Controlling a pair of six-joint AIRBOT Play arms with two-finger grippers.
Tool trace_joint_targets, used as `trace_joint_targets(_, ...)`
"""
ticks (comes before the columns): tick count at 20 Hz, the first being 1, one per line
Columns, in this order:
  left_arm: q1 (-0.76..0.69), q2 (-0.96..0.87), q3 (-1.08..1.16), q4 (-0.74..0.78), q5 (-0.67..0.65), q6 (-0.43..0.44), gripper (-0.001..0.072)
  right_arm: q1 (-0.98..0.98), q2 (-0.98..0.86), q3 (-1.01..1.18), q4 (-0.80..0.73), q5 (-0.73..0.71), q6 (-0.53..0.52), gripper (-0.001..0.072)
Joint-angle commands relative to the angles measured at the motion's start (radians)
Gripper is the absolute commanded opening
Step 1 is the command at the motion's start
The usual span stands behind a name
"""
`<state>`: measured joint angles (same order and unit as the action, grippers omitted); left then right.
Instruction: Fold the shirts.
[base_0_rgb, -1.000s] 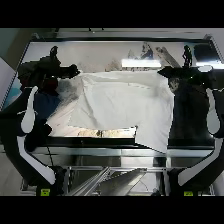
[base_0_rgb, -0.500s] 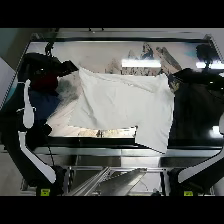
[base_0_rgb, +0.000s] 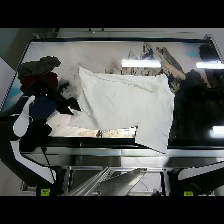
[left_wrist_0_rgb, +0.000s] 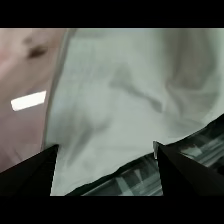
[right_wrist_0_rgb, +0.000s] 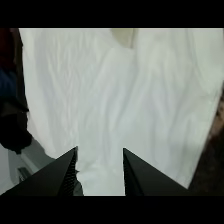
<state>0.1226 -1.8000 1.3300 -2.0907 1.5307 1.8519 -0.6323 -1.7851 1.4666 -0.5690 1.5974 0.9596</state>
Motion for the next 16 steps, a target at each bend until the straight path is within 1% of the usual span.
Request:
trace_joint_targets(1,-0.013,0.068,-0.179,0.108,-0.035,0.024,0.0669,-0.035,0.081,-0.051,-0.161,0.029,0.031,0.0340)
trace_joint_targets(3,0.008,0.100,-0.193,0.137,-0.035,0.027,0.0669,-0.050,0.134,-0.060,-0.212,0.024,0.033,0.0340)
trace_joint_targets(9,0.099,0.225,-0.160,0.132,-0.043,0.043,0.0669,-0.157,0.247,-0.063,-0.229,0.008,0.044,0.0340)
trace_joint_targets(11,0.115,0.256,-0.183,0.133,-0.045,0.053,0.0669,-0.187,0.253,-0.080,-0.272,-0.002,0.048,0.0340)
trace_joint_targets(13,0.131,0.288,-0.200,0.132,-0.052,0.060,0.0668,-0.216,0.254,-0.139,-0.321,-0.018,0.060,0.0339)
trace_joint_targets(15,0.156,0.327,-0.235,0.137,-0.076,0.063,0.0669,-0.232,0.262,-0.257,-0.331,-0.058,0.058,0.0339)
trace_joint_targets(16,0.174,0.343,-0.267,0.136,-0.089,0.063,0.0669,-0.231,0.264,-0.327,-0.332,-0.094,0.041,0.0340)
